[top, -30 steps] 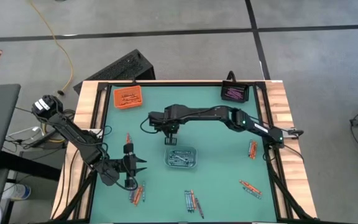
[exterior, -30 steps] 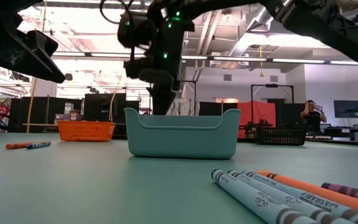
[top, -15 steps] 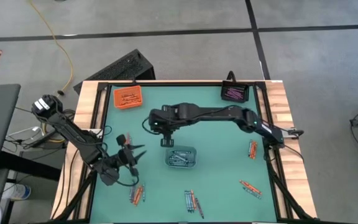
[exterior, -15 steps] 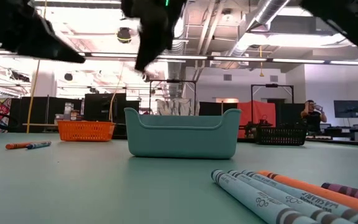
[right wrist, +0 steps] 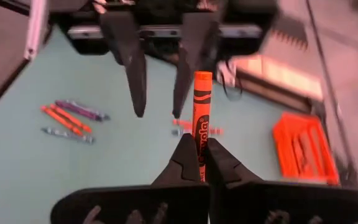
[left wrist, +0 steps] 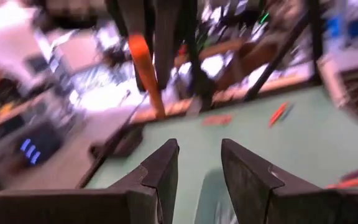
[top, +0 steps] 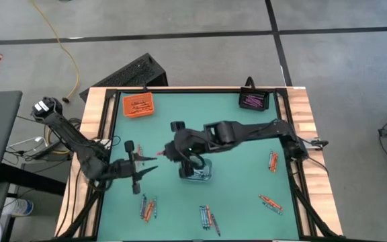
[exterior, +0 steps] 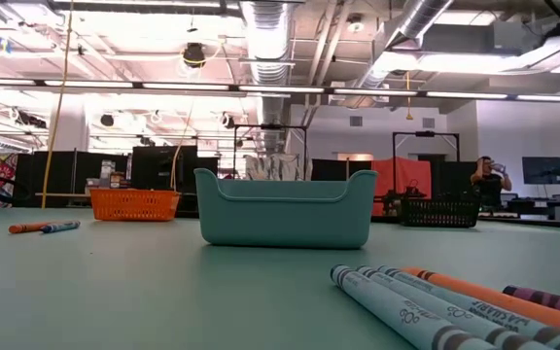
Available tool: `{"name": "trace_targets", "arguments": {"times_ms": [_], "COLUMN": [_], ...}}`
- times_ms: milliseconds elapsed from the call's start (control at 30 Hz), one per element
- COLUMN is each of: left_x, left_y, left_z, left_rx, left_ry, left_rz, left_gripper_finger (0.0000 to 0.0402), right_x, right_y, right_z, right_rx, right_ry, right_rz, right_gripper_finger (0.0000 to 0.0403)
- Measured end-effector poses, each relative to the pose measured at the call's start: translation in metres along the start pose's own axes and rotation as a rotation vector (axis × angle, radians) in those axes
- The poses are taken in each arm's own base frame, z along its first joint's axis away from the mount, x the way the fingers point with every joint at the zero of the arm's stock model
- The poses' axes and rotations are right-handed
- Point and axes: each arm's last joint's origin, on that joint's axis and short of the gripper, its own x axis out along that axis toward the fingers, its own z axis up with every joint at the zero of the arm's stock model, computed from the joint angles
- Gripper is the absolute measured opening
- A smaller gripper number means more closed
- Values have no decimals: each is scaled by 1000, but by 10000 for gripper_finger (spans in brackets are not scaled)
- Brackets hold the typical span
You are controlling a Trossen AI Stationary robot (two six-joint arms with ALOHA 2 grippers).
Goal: Sort crayons
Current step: Put the orange crayon into the orange bin
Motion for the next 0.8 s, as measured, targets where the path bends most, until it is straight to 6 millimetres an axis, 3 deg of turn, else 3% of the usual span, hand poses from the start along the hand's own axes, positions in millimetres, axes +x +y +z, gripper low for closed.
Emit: {"name": "trace_targets", "arguments": {"times_ms": [233, 500, 800], "left_x": [-4, 1, 14], "left_y": [10, 14, 24], "left_z": [25, 29, 25], "left_rx": [28, 41, 20], "left_ry": [-239, -342, -334], "left_rz": [-60, -113, -61], "left_gripper_finger": [112, 112, 112], "right_x": [-9, -9, -9], "right_y": [27, 27, 25], "right_z": [17, 18, 21], "right_rx": [-71, -69, -57], "right_ry": [-111, -115, -147], "right_rz": [-13, -47, -54], "right_gripper_finger": [0, 0, 0]}}
